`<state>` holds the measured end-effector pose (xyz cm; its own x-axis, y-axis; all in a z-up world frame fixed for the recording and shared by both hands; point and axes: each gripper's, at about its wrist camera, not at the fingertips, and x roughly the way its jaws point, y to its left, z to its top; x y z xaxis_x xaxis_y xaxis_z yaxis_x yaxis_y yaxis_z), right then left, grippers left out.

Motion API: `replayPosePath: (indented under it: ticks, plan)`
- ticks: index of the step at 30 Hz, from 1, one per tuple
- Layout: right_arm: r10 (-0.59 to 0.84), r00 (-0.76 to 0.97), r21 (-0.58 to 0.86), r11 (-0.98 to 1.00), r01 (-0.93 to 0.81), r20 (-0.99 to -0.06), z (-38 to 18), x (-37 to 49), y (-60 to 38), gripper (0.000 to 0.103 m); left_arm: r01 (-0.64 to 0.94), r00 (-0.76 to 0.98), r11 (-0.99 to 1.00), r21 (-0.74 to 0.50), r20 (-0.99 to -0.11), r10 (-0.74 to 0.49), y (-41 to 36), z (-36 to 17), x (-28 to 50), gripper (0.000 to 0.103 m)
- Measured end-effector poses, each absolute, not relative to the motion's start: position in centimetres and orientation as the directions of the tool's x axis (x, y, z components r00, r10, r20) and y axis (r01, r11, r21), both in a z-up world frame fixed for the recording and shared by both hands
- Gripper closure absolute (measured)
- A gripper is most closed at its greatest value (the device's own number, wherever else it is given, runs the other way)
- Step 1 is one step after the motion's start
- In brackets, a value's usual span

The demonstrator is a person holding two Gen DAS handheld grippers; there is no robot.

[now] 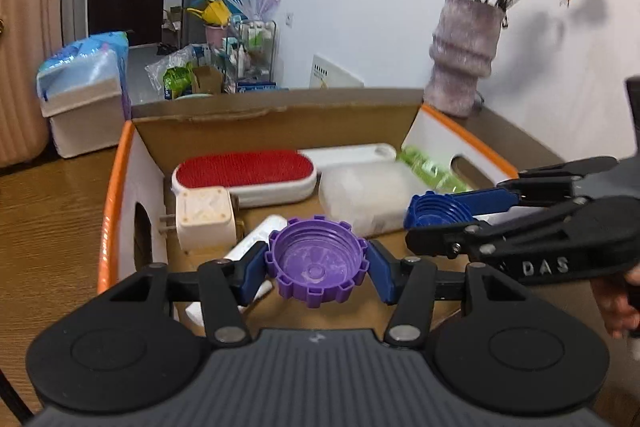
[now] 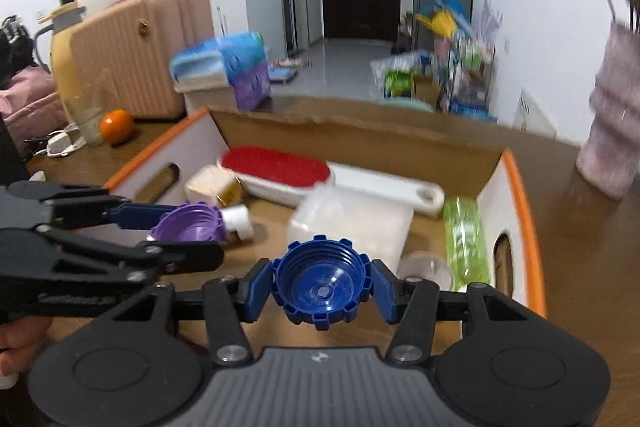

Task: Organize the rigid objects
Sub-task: 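Carry the blue and purple caps into the cardboard box and open both grippers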

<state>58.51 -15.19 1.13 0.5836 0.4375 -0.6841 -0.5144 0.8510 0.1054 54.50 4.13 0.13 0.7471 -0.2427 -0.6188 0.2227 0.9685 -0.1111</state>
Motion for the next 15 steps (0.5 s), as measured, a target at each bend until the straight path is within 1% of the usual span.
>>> replayPosePath:
  ticks: [3,6,7,8,12,15]
  plan:
    - [0.440,0.543,0.138,0.851,-0.508,-0.715,-0.6,59.7,-14.9,0.050,0.241,0.741,0.965,-0.098,-0.624,-0.248,4.0,-0.5,54.4,0.047]
    - [0.417,0.561,0.106,0.858,-0.503,-0.715,-1.3,59.9,-14.3,0.050,0.251,0.737,0.962,-0.106,-0.624,-0.261,4.1,-0.7,54.4,0.039]
    - [0.414,0.565,0.101,0.859,-0.502,-0.713,-1.5,60.0,-14.3,0.050,0.249,0.737,0.963,-0.105,-0.624,-0.259,4.1,-0.7,54.4,0.035]
    - [0.413,0.570,0.099,0.860,-0.500,-0.711,-1.6,60.1,-14.3,0.050,0.250,0.737,0.963,-0.105,-0.624,-0.259,4.2,-0.7,54.3,0.033]
    - [0.397,0.593,0.096,0.876,-0.473,-0.701,-0.9,60.4,-14.6,0.050,0.238,0.741,0.966,-0.098,-0.625,-0.246,4.3,-0.1,54.1,0.033]
    - [0.392,0.614,0.095,0.884,-0.458,-0.685,1.0,59.9,-15.5,0.050,0.226,0.758,0.970,-0.094,-0.608,-0.236,4.7,1.4,53.3,0.031]
